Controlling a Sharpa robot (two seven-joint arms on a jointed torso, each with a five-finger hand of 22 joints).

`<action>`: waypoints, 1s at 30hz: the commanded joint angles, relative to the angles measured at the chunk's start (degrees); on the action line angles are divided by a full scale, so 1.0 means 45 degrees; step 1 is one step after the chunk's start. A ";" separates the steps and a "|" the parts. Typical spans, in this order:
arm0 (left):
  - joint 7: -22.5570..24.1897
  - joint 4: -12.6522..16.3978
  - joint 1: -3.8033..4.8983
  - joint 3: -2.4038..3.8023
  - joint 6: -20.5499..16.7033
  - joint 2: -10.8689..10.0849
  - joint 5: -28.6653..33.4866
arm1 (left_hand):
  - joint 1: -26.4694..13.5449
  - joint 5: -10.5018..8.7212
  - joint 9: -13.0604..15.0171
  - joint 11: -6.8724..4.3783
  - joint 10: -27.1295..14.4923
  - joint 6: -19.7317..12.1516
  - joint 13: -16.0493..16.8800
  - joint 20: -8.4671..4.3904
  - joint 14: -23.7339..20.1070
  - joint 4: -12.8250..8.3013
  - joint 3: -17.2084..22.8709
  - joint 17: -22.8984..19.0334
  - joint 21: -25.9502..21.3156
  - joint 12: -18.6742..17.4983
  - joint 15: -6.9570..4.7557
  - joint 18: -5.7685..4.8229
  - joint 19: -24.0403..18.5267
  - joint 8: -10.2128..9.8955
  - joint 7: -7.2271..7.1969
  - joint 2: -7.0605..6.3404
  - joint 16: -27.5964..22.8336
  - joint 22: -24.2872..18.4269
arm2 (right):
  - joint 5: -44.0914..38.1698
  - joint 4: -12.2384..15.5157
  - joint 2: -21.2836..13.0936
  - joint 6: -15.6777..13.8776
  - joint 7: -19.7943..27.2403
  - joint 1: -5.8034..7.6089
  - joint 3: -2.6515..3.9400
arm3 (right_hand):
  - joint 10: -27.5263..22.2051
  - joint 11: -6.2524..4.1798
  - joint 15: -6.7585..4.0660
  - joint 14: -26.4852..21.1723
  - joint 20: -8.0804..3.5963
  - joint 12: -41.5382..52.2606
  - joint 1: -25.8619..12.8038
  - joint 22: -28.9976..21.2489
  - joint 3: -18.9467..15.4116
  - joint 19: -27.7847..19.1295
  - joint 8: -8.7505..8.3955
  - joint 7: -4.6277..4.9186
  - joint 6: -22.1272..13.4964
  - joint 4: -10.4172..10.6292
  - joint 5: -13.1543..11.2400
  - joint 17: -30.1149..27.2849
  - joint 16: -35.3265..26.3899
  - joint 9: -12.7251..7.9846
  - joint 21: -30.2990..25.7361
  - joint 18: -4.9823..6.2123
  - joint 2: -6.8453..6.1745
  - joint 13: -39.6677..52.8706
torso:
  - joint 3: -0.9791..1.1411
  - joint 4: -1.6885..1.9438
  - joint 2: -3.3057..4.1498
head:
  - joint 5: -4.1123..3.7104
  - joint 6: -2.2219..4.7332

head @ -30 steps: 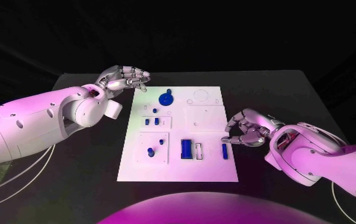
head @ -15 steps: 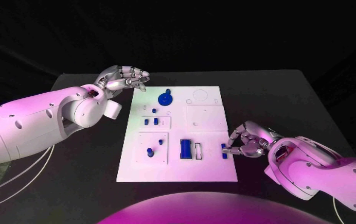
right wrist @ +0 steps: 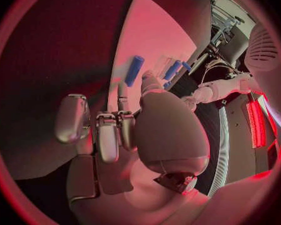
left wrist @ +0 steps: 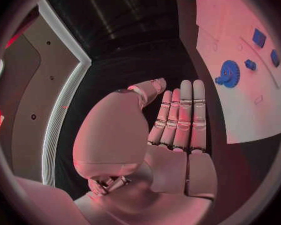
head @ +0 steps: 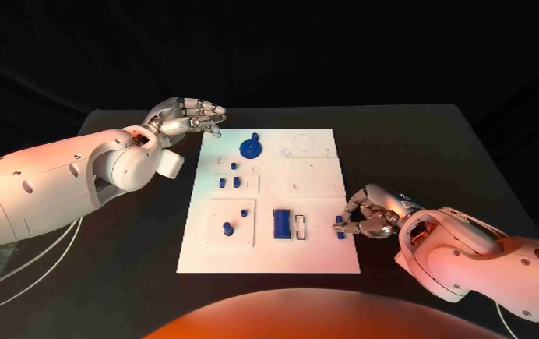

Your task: Assemble the parts on the task board

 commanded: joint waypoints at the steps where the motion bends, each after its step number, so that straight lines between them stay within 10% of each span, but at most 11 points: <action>1: 0.0156 0.0045 0.0012 0.0008 0.0113 0.0006 -0.0016 | 0.0071 -0.0014 -0.0022 0.0008 0.0086 0.0034 -0.0018 -0.0025 0.0061 -0.0050 -0.0019 -0.0015 0.0068 -0.0029 -0.0043 0.0130 -0.0005 0.0066 0.0325 0.0056 -0.0028 0.0015 | -0.0766 -0.0067 0.0110 0.0419 -0.0322 -0.0075 -0.0003 | 0.0641 -0.0085 -0.0113 0.1233 -0.0044 0.0094 0.0198 0.2020 -0.0081 0.0058 0.0090 0.0017 0.0121 -0.0015 0.0079 0.2939 0.0055 0.0029 0.0055 -0.0190 -0.0034 0.2071 | 0.0000 0.0001 0.0003 | 0.0020 -0.0043; 30: 0.0076 0.0059 0.0013 0.0008 0.0166 -0.0057 -0.0081 | 0.0056 -0.0011 -0.0045 0.0006 0.0095 0.0039 -0.0019 -0.0025 0.0072 -0.0061 -0.0025 -0.0019 0.0093 -0.0037 -0.0044 0.0130 -0.0033 0.0073 0.0322 0.0054 -0.0042 0.0043 | -0.3058 -0.0535 0.0601 0.2475 -0.0725 -0.0322 -0.0006 | 0.0694 -0.0152 -0.0180 0.1260 -0.0129 0.0119 0.2277 0.2068 0.0692 0.0084 0.0283 -0.0043 0.0029 -0.0075 0.0084 0.3064 0.0097 0.0050 0.0115 -0.0213 -0.0006 0.2224 | -0.0009 -0.0011 -0.0013 | 0.0025 -0.0094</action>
